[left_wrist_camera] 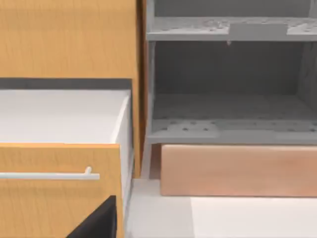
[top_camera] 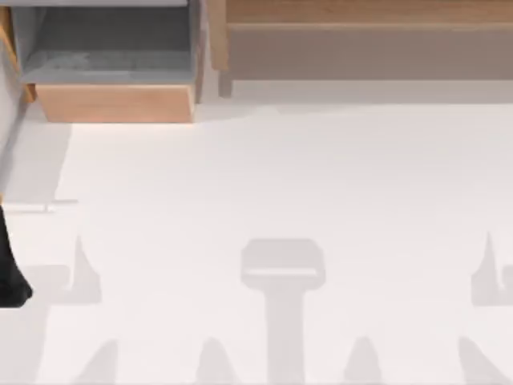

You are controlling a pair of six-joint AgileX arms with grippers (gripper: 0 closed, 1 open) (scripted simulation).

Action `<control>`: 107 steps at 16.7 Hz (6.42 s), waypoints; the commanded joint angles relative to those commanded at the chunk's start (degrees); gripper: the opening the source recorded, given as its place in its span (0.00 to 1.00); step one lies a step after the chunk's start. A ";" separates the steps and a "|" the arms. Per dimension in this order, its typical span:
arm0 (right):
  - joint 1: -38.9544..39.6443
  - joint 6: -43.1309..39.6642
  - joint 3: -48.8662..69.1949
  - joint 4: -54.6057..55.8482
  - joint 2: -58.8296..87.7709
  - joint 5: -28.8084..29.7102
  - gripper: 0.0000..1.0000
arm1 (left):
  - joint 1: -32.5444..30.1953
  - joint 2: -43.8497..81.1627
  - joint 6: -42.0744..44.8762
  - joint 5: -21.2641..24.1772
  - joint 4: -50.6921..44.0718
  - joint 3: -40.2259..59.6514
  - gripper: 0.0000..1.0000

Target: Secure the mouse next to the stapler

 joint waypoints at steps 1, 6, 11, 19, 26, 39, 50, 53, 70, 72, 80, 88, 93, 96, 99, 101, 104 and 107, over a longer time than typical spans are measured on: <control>0.00 0.00 0.00 0.00 0.00 0.00 1.00 | 0.00 0.00 0.00 0.00 0.00 0.00 1.00; 0.00 0.00 0.00 0.00 0.00 0.00 1.00 | 1.81 5.29 1.56 0.17 -2.71 5.22 1.00; 0.00 0.00 0.00 0.00 0.00 0.00 1.00 | 7.55 23.51 6.65 0.79 -12.13 23.25 1.00; 0.00 0.00 0.00 0.00 0.00 0.00 1.00 | 18.14 67.86 17.08 2.31 -35.72 66.98 1.00; 0.00 0.00 0.00 0.00 0.00 0.00 1.00 | 21.94 108.14 23.14 3.06 -57.61 105.59 1.00; 0.00 0.00 0.00 0.00 0.00 0.00 1.00 | 19.22 151.61 25.65 3.01 -80.96 147.87 1.00; 0.00 0.00 0.00 0.00 0.00 0.00 1.00 | 19.65 148.19 25.74 2.77 -84.41 147.32 1.00; 0.00 0.00 0.00 0.00 0.00 0.00 1.00 | 19.62 143.89 26.01 2.75 -86.53 145.33 1.00; 0.00 0.00 0.00 0.00 0.00 0.00 1.00 | 19.00 151.83 25.53 2.99 -74.01 140.96 1.00; 0.00 0.00 0.00 0.00 0.00 0.00 1.00 | 19.00 151.83 25.53 2.99 -74.01 140.96 1.00; 0.00 0.00 0.00 0.00 0.00 0.00 1.00 | 19.00 151.83 25.53 2.99 -74.01 140.96 0.55; 0.00 0.00 0.00 0.00 0.00 0.00 1.00 | 19.00 151.83 25.53 2.99 -74.01 140.96 0.00; 0.00 0.00 0.00 0.00 0.00 0.00 1.00 | 19.00 151.83 25.53 2.99 -74.01 140.96 0.00; 0.00 0.00 0.00 0.00 0.00 0.00 1.00 | 19.18 151.80 25.62 2.96 -74.02 140.95 0.00; 0.00 0.00 0.00 0.00 0.00 0.00 1.00 | 19.36 150.50 25.47 3.00 -74.49 141.09 0.00; 0.00 0.00 0.00 0.00 0.00 0.00 1.00 | 19.59 148.11 25.12 3.02 -75.19 139.84 0.00; 0.00 0.00 0.00 0.00 0.00 0.00 1.00 | 19.76 142.58 24.41 2.85 -75.17 136.50 0.00; 0.00 0.00 0.00 0.00 0.00 0.00 1.00 | 19.54 134.82 23.62 2.47 -73.51 132.16 0.00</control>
